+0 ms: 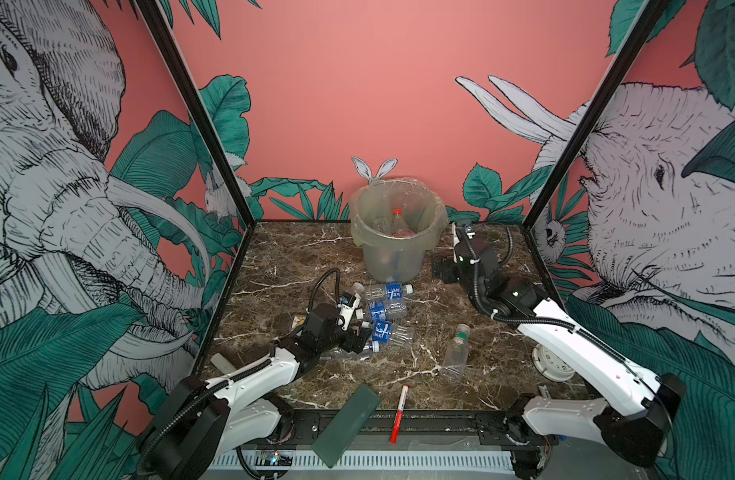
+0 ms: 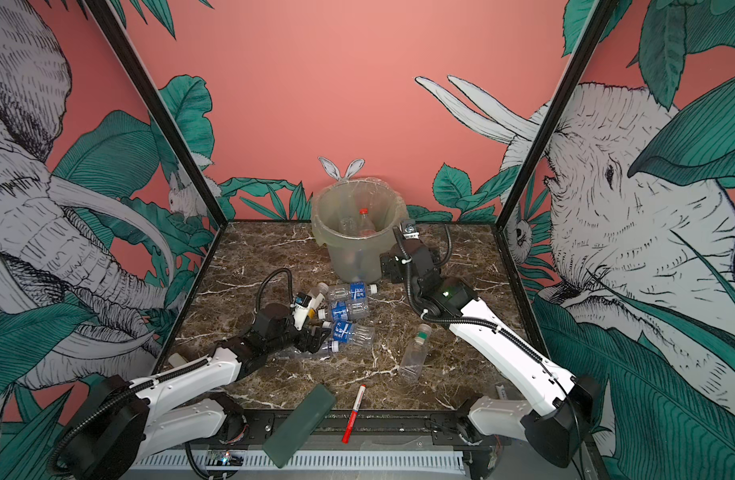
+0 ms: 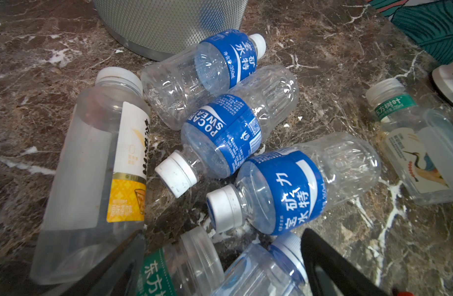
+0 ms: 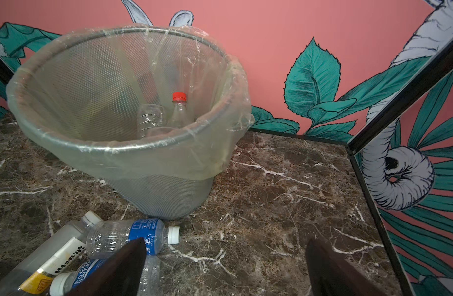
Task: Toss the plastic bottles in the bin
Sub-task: 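Open the right gripper to drop the bottle and lower it toward the pile, then lower the right gripper onto the green-labelled bottle and close on its body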
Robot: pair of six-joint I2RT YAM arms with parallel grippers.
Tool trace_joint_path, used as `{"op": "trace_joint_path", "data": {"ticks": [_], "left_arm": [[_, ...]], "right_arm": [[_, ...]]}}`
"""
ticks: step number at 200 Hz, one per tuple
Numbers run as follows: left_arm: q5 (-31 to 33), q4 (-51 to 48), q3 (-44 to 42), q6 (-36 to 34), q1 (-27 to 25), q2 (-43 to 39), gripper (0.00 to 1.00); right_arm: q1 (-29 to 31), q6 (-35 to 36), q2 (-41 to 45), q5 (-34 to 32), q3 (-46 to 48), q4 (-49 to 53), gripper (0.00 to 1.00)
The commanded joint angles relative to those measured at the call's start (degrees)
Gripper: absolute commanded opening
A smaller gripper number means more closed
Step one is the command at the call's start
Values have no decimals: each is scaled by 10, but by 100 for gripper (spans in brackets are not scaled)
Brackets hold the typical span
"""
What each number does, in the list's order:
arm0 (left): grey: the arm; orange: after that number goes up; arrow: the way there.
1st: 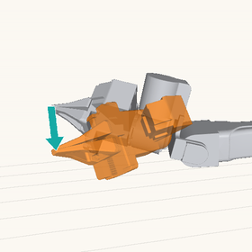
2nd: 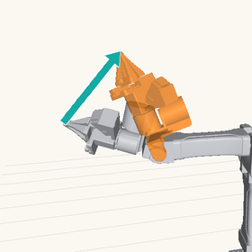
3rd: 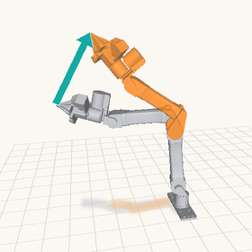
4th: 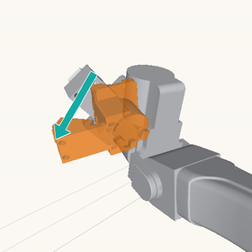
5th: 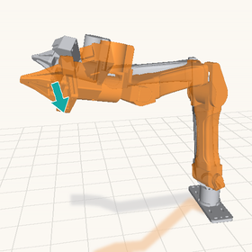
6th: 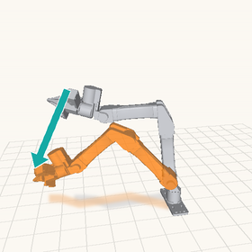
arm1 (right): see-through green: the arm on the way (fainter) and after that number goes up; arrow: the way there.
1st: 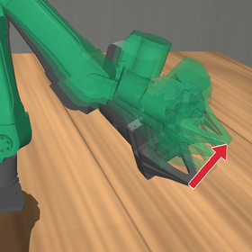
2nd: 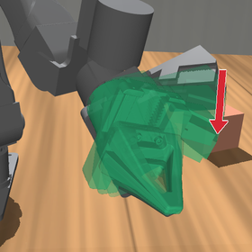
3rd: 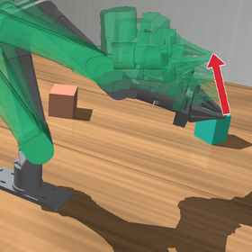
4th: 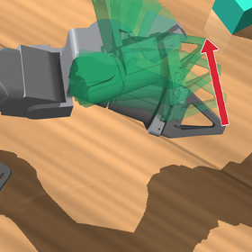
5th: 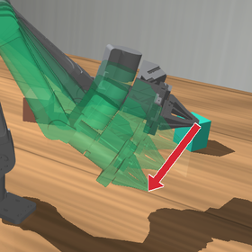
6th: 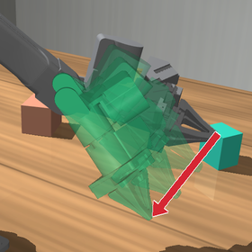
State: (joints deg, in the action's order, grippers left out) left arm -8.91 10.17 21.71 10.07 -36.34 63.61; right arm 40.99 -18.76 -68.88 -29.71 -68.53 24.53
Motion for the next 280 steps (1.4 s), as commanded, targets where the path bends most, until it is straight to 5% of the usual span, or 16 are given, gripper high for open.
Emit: {"op": "trace_joint_path", "data": {"ticks": [1,141,280], "left_arm": [[3,0,8,0,-2,-8,96],[5,-8,9,1,-2,-13,96],[6,-9,13,1,-2,-4,96]], "right_arm": [[2,-69,30,-4,45,-3,99],[31,-318,81,-35,208,138,99],[91,-457,50,29,307,99,99]]}}
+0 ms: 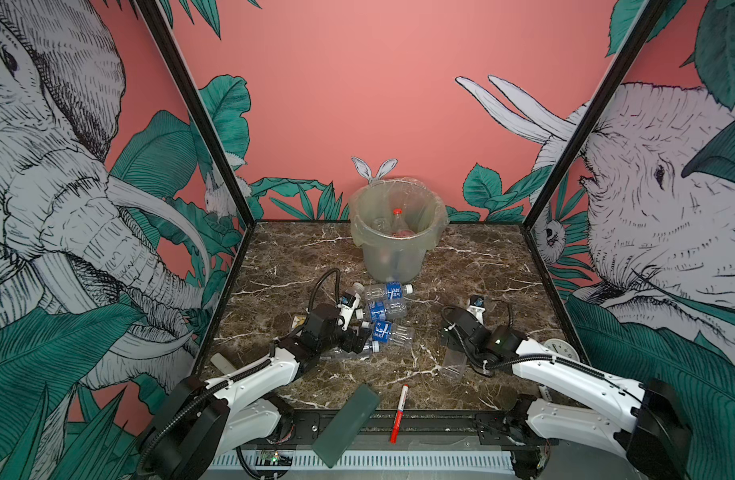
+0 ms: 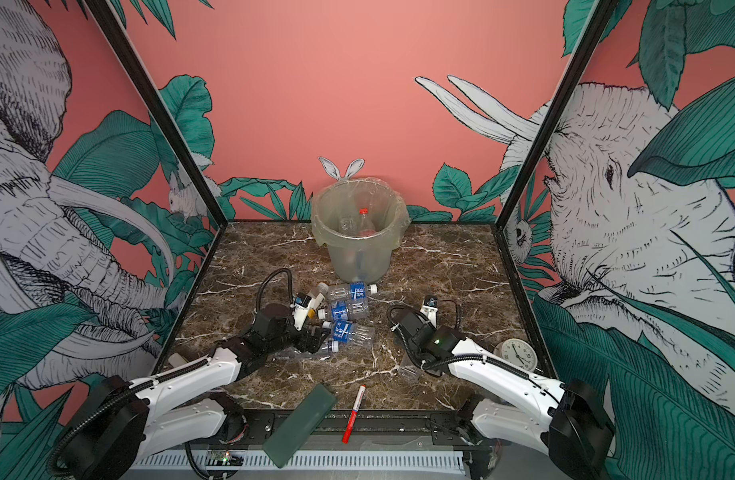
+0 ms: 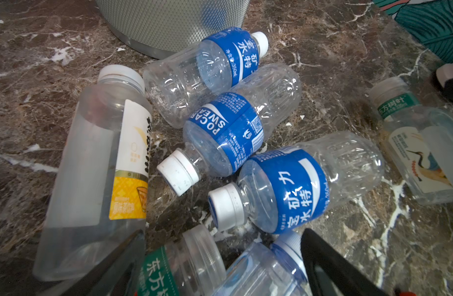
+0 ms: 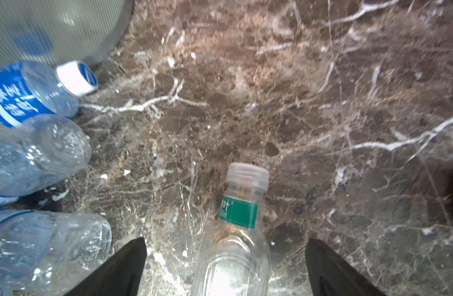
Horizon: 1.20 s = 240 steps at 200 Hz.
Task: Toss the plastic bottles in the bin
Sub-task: 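Lower the right gripper onto the green-labelled bottle and close on its body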
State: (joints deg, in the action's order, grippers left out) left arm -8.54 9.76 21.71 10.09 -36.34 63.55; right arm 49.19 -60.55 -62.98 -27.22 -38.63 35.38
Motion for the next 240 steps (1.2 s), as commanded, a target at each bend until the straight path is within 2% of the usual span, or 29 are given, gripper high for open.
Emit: {"op": "trace_joint_path", "data": {"ticks": [1,118,240], "left_arm": [[3,-5,13,1,-2,-4,96],[1,-5,14,0,-3,-2,96],[0,-4,14,1,-2,1,95]], "right_arm": [[10,-40,-10,4,8,-10,99],[48,-109,-30,-4,35,-10,98],[74,-145,-50,0,49,-7,90]]}}
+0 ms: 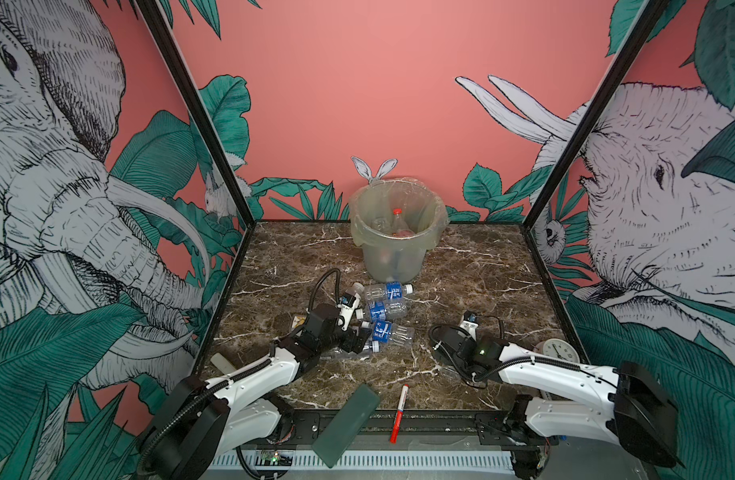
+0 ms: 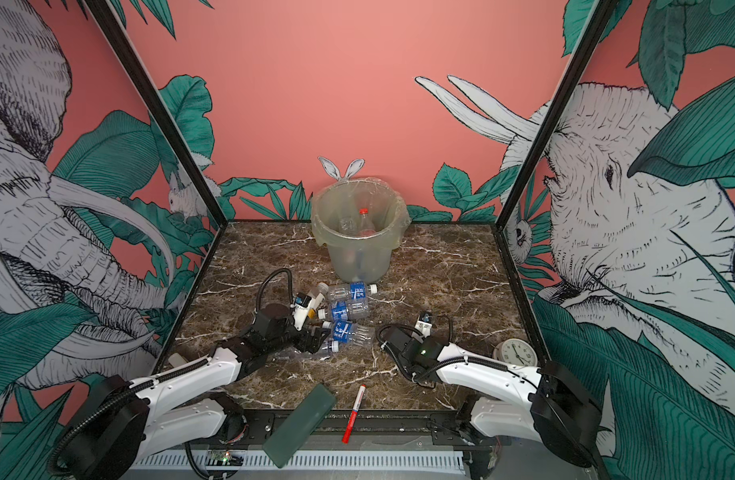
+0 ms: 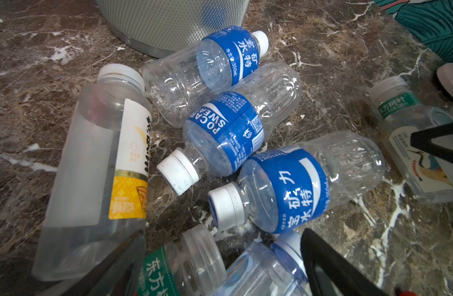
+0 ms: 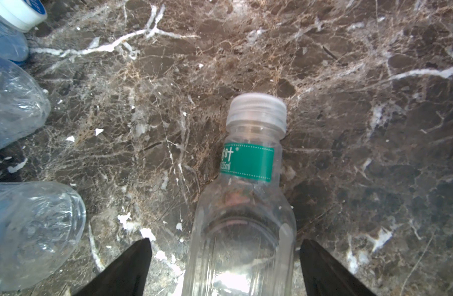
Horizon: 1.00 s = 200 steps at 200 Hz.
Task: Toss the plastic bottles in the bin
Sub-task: 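Lower the right gripper onto the green-labelled bottle and close on its body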
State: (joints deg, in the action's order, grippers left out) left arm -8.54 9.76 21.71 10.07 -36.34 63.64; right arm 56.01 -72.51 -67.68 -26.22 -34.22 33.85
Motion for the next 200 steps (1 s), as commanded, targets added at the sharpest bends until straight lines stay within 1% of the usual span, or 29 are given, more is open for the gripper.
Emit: {"op": "trace_joint_path", "data": {"ticks": [1,107,173,200], "left_arm": [[0,-4,15,1,-2,-1,95],[-1,0,15,2,-2,4,95],[-2,0,16,2,-2,7,95],[-2,-1,16,2,-2,7,95]], "right_arm": [[6,-25,-3,-10,5,8,90],[22,-51,-13,0,18,4,80],[22,-49,-13,-17,21,6,72],[22,-44,-25,-10,22,-5,72]]}}
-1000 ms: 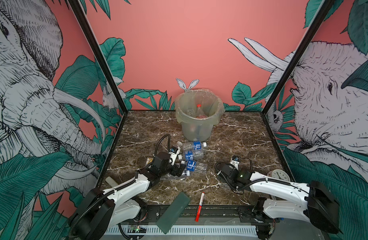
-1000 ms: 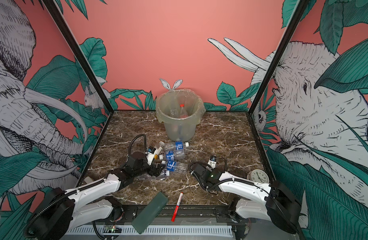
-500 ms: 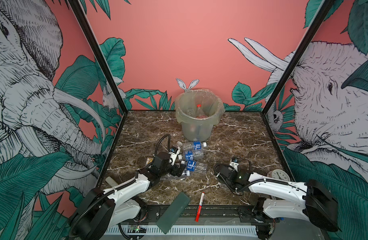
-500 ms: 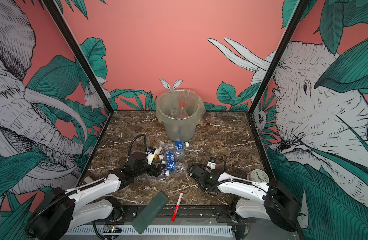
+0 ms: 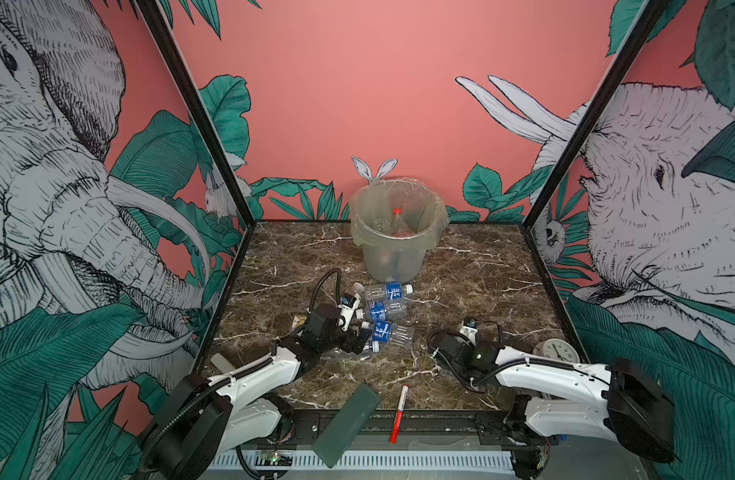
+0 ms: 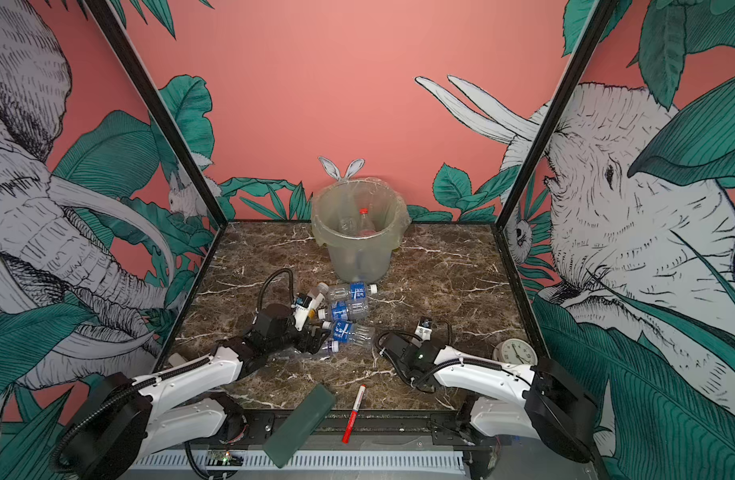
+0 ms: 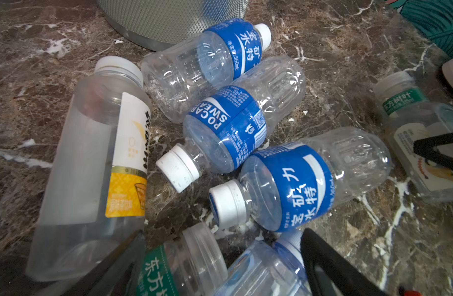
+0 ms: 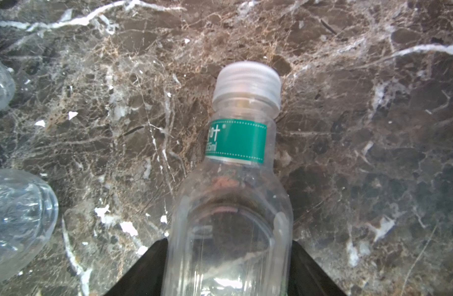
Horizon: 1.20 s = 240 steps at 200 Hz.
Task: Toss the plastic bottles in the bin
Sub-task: 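Lower the right gripper onto the green-labelled bottle and close on its body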
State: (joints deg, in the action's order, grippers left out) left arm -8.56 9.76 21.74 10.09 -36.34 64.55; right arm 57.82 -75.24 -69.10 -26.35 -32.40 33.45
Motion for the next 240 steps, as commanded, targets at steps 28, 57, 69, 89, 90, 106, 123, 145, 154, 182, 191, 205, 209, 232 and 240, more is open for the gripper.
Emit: {"op": "trace_joint_path", "data": {"ticks": [28,57,69,89,90,106,123,145,154,182,191,205,209,232,240], "left_arm": [[-1,-1,15,2,-2,-3,95],[-1,-1,16,3,-2,-1,95],[-1,-1,16,3,-2,0,95],[-2,-1,17,3,-2,1,95],[-2,-1,17,3,-2,0,95],[-1,-1,17,3,-3,1,95],[-2,-1,17,3,-2,2,95],[-1,-1,17,3,-2,2,95],[-1,-1,17,3,-3,3,95],[-1,-1,17,4,-3,2,95],[-1,0,16,4,-2,1,95],[0,1,16,4,-3,3,95],[0,1,16,4,-2,3,95],[2,-1,16,3,-3,1,95],[3,-1,16,3,-2,0,95]], "right_arm": [[4,-15,-20,0,9,-14,72],[4,-15,-23,4,15,-24,72],[4,-13,-23,4,17,-27,71],[4,-12,-23,6,22,-29,66],[4,-11,-23,6,22,-29,65],[4,-9,-20,6,23,-29,58],[4,-3,-13,3,23,-29,54],[4,12,-5,-3,23,-28,51],[4,19,-1,-5,23,-29,50],[4,50,17,-6,21,-40,47],[4,69,23,-4,20,-51,46],[5,90,32,-3,21,-69,45],[5,101,33,-2,22,-78,45],[8,152,45,-9,18,-107,46],[10,165,50,-15,14,-110,46]]}}
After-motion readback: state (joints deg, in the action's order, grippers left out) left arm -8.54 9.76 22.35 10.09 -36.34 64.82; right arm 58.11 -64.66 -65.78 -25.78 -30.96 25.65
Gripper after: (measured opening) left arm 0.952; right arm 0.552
